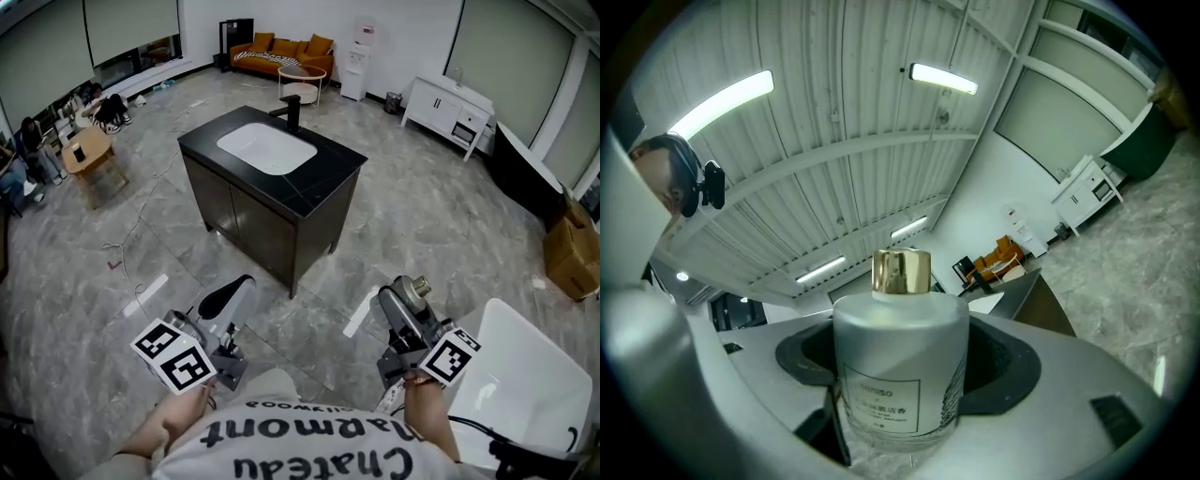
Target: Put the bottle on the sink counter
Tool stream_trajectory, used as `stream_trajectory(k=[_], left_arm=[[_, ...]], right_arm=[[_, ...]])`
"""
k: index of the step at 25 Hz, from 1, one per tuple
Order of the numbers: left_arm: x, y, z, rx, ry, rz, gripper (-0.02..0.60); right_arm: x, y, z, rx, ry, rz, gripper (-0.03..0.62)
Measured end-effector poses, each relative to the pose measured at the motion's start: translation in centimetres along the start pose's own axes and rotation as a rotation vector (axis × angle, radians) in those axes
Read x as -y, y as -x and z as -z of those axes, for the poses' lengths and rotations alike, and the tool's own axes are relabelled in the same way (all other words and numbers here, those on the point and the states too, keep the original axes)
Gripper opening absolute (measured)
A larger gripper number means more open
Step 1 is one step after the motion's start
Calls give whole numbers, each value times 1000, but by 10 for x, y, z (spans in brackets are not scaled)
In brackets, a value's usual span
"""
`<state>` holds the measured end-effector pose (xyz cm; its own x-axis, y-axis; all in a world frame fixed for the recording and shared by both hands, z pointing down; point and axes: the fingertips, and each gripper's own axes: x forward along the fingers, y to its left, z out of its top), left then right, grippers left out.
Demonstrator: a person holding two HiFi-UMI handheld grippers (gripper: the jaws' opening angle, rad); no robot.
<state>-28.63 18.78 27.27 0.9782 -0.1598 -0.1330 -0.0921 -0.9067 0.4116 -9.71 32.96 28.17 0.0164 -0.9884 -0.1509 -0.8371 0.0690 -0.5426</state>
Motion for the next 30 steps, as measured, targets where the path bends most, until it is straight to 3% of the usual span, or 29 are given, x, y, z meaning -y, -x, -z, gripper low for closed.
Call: stream_trajectory(k=[6, 15, 22, 30], left_arm=[[-20, -34, 2, -11, 27, -27, 15], [-65, -109, -3, -23, 35, 22, 15], [-122, -181, -24, -12, 12, 62, 15], [-213, -285, -59, -4, 44, 111, 15]], right_arm=[[35, -7, 2, -18, -43, 43, 344], [100, -54, -16, 4, -66, 100, 344], [148, -128, -45, 18, -29, 94, 344], [212, -245, -88, 48, -17, 97, 344]])
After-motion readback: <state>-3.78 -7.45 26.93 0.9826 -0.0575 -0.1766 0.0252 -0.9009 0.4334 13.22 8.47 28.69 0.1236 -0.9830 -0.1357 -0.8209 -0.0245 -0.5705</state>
